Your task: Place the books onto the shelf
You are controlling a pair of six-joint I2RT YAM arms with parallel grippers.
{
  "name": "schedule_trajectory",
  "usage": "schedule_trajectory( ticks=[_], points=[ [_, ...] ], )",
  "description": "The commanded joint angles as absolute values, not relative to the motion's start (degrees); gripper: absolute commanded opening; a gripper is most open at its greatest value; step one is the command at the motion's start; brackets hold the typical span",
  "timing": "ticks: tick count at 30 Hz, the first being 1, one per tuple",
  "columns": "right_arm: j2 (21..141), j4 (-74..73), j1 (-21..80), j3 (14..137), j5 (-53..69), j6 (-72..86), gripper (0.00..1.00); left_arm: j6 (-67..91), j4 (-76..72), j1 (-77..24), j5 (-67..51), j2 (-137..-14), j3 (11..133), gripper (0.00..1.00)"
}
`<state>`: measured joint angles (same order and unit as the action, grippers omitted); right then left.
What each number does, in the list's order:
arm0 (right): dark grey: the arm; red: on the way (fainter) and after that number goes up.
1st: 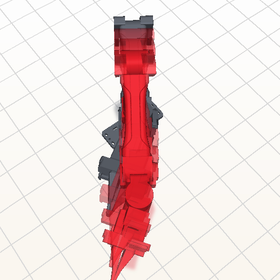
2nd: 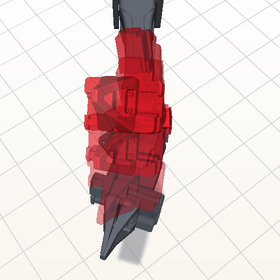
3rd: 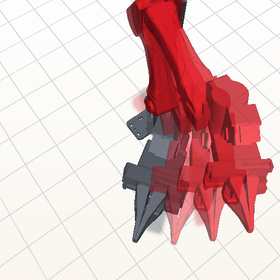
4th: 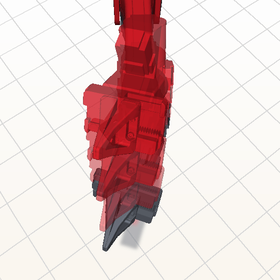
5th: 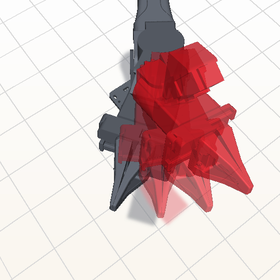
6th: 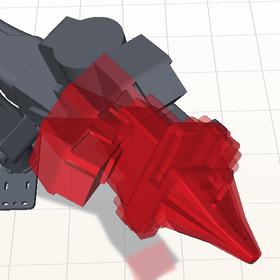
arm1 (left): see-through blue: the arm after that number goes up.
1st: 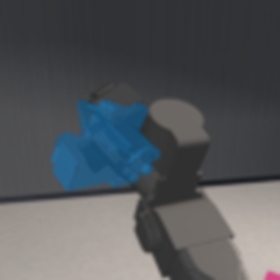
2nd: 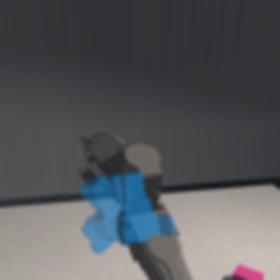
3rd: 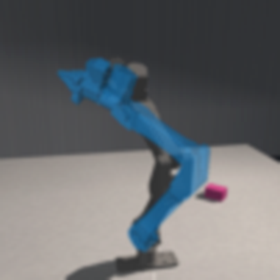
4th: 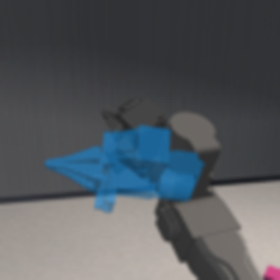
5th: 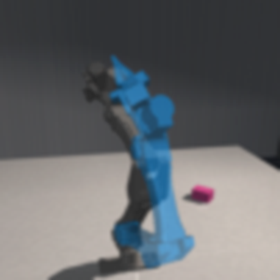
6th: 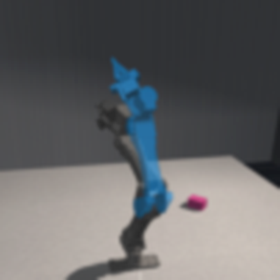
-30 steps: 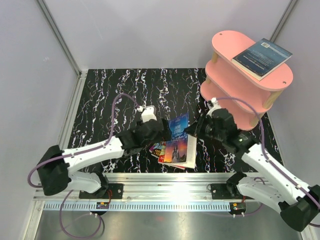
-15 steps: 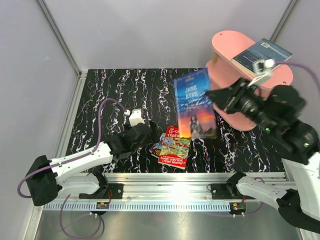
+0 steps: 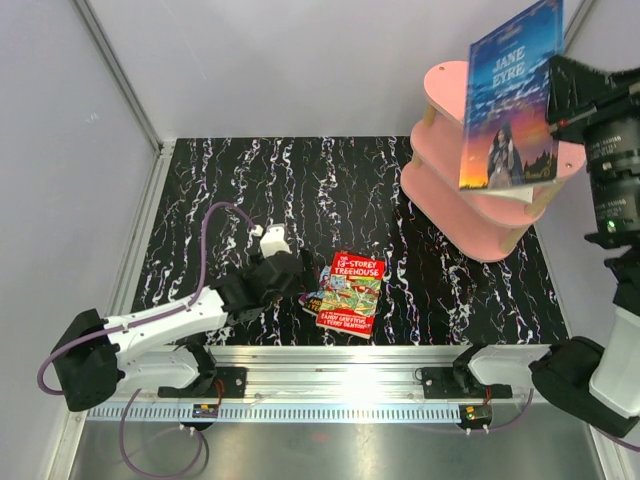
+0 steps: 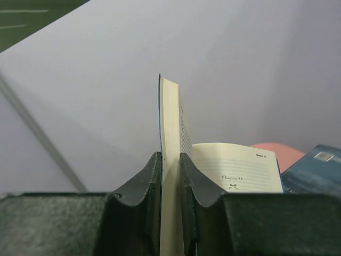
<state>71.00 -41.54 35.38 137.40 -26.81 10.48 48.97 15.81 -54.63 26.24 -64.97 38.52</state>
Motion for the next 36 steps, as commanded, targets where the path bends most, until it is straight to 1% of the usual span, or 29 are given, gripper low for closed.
schedule_trajectory(
  ticks=[1, 5, 8, 9, 11, 14, 16, 17, 18, 20, 22, 23, 24, 26, 28, 29, 31, 32, 33, 34, 35, 36],
  points=[
    [76.27, -21.81, 35.60, 141.06, -38.84, -3.23, 0.00, 48.69, 12.31, -54.49, 25.40, -63.72, 37.97, 0.99],
    [81.03, -13.38, 35.59, 145.71, -43.93, -15.78, 0.00, 48.69, 11.95, -54.49, 24.26, -64.25, 37.62, 0.99],
    [84.19, -4.16, 35.51, 147.21, -47.98, -23.61, 0.00, 48.69, 11.25, -54.49, 23.56, -64.69, 37.09, 0.99],
    [85.07, 1.79, 35.51, 147.48, -49.55, -29.12, 0.00, 48.69, 10.99, -54.49, 23.21, -64.86, 36.92, 0.99],
    [87.18, 6.83, 35.51, 147.48, -50.88, -36.52, 0.00, 48.96, 10.64, -54.49, 22.77, -65.30, 36.56, 0.99],
    [89.90, 12.99, 35.33, 147.66, -52.12, -42.94, 0.00, 49.04, 9.76, -54.49, 21.63, -66.09, 36.30, 0.99],
    [91.05, 16.17, 33.32, 147.04, -52.91, -44.47, 0.00, 49.13, 9.58, -54.49, 21.27, -66.79, 36.30, 0.99],
    [91.05, 15.04, 31.66, 147.22, -53.00, -40.73, 0.00, 49.22, 9.15, -54.58, 20.75, -66.97, 36.12, 0.99],
    [91.23, 6.50, 26.25, 148.09, -51.34, -36.26, 0.00, 49.31, 9.31, -54.49, 20.48, -67.06, 36.04, 0.99],
    [91.06, -3.47, 21.82, 148.71, -46.52, -26.85, 0.00, 49.48, 9.14, -54.49, 20.13, -67.15, 35.60, 0.99],
    [90.79, -5.53, 20.40, 146.79, -42.99, -27.68, 0.00, 49.48, 9.14, -54.58, 19.86, -66.89, 35.16, 0.99],
    [90.53, -7.19, 19.96, 145.30, -41.06, -25.77, 0.00, 49.48, 9.31, -54.58, 19.78, -66.54, 34.98, 0.99],
    [89.83, -10.25, 19.60, 143.89, -36.61, -24.45, 0.00, 49.48, 9.32, -54.49, 20.04, -66.36, 34.46, 0.99],
    [88.51, -12.38, 19.51, 141.25, -33.76, -19.55, 0.00, 49.39, 9.05, -54.49, 20.39, -66.36, 34.19, 0.99],
    [87.81, -17.56, 19.51, 140.72, -31.91, -15.93, 0.00, 49.13, 8.70, -54.49, 20.57, -66.53, 34.28, 0.99],
    [87.11, -20.01, 19.51, 140.19, -28.68, -10.43, 0.00, 49.04, 8.61, -54.58, 20.91, -66.62, 34.36, 0.99],
    [82.74, -25.21, 19.51, 136.34, -21.49, -6.00, 0.00, 48.69, 8.53, -54.58, 21.35, -67.06, 34.80, 0.99],
    [80.53, -25.75, 19.51, 129.62, -14.14, -0.84, 0.00, 48.43, 8.53, -54.49, 22.14, -67.32, 35.07, 0.99],
    [78.42, -26.36, 19.51, 125.72, -10.84, 2.34, 0.21, 48.17, 8.79, -54.49, 22.76, -67.50, 35.50, 0.99],
    [74.92, -26.72, 19.60, 121.77, -8.20, 5.51, 0.39, 47.56, 8.79, -53.97, 23.02, -68.20, 36.81, 0.99],
    [73.49, -27.07, 19.51, 113.72, -5.91, 10.76, 0.59, 47.11, 8.53, -53.62, 22.77, -68.55, 37.52, 0.99],
    [72.35, -28.11, 19.51, 109.64, -3.02, 13.42, 0.73, 46.59, 8.35, -53.00, 22.33, -69.25, 38.57, 0.99]
  ],
)
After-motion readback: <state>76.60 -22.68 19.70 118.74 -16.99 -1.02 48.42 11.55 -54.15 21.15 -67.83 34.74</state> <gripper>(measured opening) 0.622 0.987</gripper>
